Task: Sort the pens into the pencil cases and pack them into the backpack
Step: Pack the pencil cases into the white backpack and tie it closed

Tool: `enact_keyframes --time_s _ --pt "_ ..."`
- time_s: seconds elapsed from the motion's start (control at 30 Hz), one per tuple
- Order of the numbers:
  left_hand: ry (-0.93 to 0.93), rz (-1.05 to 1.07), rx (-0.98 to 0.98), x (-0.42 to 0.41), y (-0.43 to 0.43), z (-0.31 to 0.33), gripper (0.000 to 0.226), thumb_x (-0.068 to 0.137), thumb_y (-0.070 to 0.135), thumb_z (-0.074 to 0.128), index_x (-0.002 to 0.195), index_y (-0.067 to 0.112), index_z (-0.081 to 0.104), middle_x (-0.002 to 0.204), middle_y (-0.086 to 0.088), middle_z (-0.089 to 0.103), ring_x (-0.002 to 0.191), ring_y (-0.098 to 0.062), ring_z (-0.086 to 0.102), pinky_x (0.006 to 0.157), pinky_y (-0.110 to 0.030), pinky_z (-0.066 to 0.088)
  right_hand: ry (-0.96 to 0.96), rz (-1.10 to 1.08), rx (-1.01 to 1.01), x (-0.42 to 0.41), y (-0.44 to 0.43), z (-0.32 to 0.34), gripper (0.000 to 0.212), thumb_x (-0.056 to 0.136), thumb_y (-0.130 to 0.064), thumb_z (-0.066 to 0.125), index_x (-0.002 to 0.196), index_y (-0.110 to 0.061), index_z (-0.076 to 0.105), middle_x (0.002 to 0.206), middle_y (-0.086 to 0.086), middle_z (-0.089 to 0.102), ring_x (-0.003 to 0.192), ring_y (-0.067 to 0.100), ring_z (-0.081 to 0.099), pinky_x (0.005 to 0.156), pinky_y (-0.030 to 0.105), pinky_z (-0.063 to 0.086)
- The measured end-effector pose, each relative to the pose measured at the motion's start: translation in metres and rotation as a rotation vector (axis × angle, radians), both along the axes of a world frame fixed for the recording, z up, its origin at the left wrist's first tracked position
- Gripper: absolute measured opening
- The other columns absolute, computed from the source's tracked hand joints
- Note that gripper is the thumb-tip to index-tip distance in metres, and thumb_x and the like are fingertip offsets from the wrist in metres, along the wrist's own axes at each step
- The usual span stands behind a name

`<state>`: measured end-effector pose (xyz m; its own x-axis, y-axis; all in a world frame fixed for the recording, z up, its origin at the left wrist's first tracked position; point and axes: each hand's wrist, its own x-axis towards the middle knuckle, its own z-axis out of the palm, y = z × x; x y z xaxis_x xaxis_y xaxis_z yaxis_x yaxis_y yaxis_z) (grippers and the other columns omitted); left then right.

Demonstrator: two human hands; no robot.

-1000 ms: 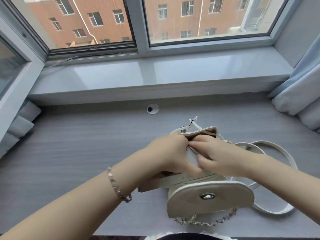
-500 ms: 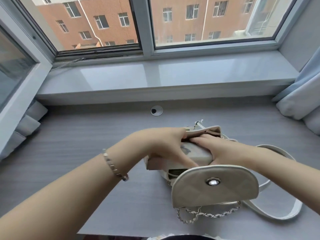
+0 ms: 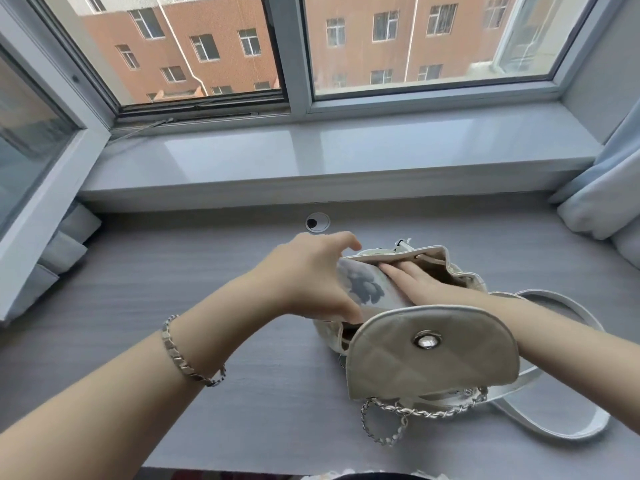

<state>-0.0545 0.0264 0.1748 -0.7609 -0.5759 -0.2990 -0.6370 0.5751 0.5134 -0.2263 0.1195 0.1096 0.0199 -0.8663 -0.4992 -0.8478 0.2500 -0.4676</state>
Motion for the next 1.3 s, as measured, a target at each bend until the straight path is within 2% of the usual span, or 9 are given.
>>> enact_keyframes --time_s 0.1,0.27,0.33,0.47,0.67,0.8,1.0,1.17,1.3 --pt "0.057 -0.013 -0.012 -0.01 0.007 -0.008 0.079 0.06 0.037 0.077 0.128 0.039 0.038 0.116 0.006 0.054 0.117 -0.015 0.039 0.096 -0.033 0.044 0.019 -0.051 -0.084 -0.001 0.001 -0.003 0.06 0.096 -0.031 0.042 0.147 -0.02 0.012 0.154 0.005 0.011 0.142 0.02 0.013 0.112 0.028 0.012" --pt "0.228 -0.021 -0.119 -0.03 0.031 -0.051 0.076 0.057 0.046 0.071 0.127 0.033 0.044 0.114 0.006 0.057 0.11 -0.02 0.043 0.098 -0.04 0.039 0.17 0.024 -0.222 -0.012 0.019 0.0 0.098 0.074 -0.057 0.063 0.147 -0.016 0.012 0.149 0.003 0.017 0.139 0.025 0.019 0.114 0.035 0.021" --pt "0.338 -0.038 -0.118 -0.029 0.037 -0.068 0.08 0.053 0.058 0.062 0.127 0.035 0.042 0.12 0.004 0.056 0.113 -0.021 0.045 0.101 -0.037 0.035 0.197 0.141 -0.386 -0.009 0.016 -0.009 0.091 0.071 -0.056 0.06 0.141 -0.007 0.03 0.141 0.01 0.038 0.129 0.031 0.038 0.108 0.036 0.03" --pt "0.424 -0.188 0.04 -0.007 0.022 -0.072 0.08 0.065 0.052 0.062 0.135 0.03 0.032 0.131 0.006 0.047 0.122 -0.013 0.044 0.107 -0.025 0.03 -0.032 0.101 -0.414 -0.002 0.007 -0.009 0.088 0.062 -0.054 0.069 0.134 -0.014 0.038 0.119 -0.003 0.051 0.11 0.014 0.05 0.095 0.025 0.041" --pt "0.024 -0.394 -0.478 0.001 0.004 -0.055 0.09 0.072 0.075 0.023 0.133 0.011 0.039 0.115 0.002 0.064 0.108 -0.016 0.057 0.095 -0.029 0.018 0.093 0.21 -0.562 0.002 0.016 -0.02 0.089 0.059 -0.065 0.062 0.126 -0.007 0.05 0.104 0.004 0.06 0.092 0.015 0.056 0.079 0.019 0.041" --pt "0.104 -0.46 -0.7 0.016 -0.001 -0.061 0.077 0.077 0.071 0.033 0.107 0.007 0.062 0.093 0.003 0.073 0.1 -0.012 0.065 0.105 -0.036 0.023 0.121 0.169 -0.639 0.002 0.023 -0.023 0.086 0.055 -0.067 0.063 0.117 -0.008 0.055 0.093 0.003 0.06 0.078 0.018 0.058 0.067 0.023 0.047" --pt "0.191 -0.471 -0.88 0.048 0.003 -0.082 0.051 0.08 0.059 0.043 0.102 0.014 0.052 0.077 0.007 0.07 0.104 -0.019 0.045 0.098 -0.035 0.032 0.207 0.108 -0.664 0.002 0.018 -0.024 0.084 0.052 -0.068 0.06 0.112 -0.009 0.063 0.093 0.0 0.064 0.079 0.016 0.06 0.067 0.021 0.047" --pt "0.189 -0.482 -0.769 0.053 0.007 -0.094 0.041 0.084 0.06 0.04 0.087 0.029 0.067 0.084 0.012 0.06 0.09 -0.017 0.039 0.089 -0.031 0.031 0.25 0.118 -0.676 0.004 0.016 -0.026 0.086 0.049 -0.071 0.057 0.108 -0.008 0.063 0.094 0.0 0.064 0.081 0.014 0.059 0.065 0.021 0.047" --pt "0.167 -0.407 -0.522 0.047 0.013 -0.098 0.054 0.084 0.071 0.024 0.083 0.037 0.066 0.102 0.018 0.041 0.104 -0.018 0.034 0.101 -0.039 0.028 0.249 0.105 -0.639 0.003 0.016 -0.024 0.091 0.045 -0.073 0.058 0.11 -0.009 0.06 0.098 -0.001 0.065 0.087 0.015 0.061 0.069 0.024 0.05"
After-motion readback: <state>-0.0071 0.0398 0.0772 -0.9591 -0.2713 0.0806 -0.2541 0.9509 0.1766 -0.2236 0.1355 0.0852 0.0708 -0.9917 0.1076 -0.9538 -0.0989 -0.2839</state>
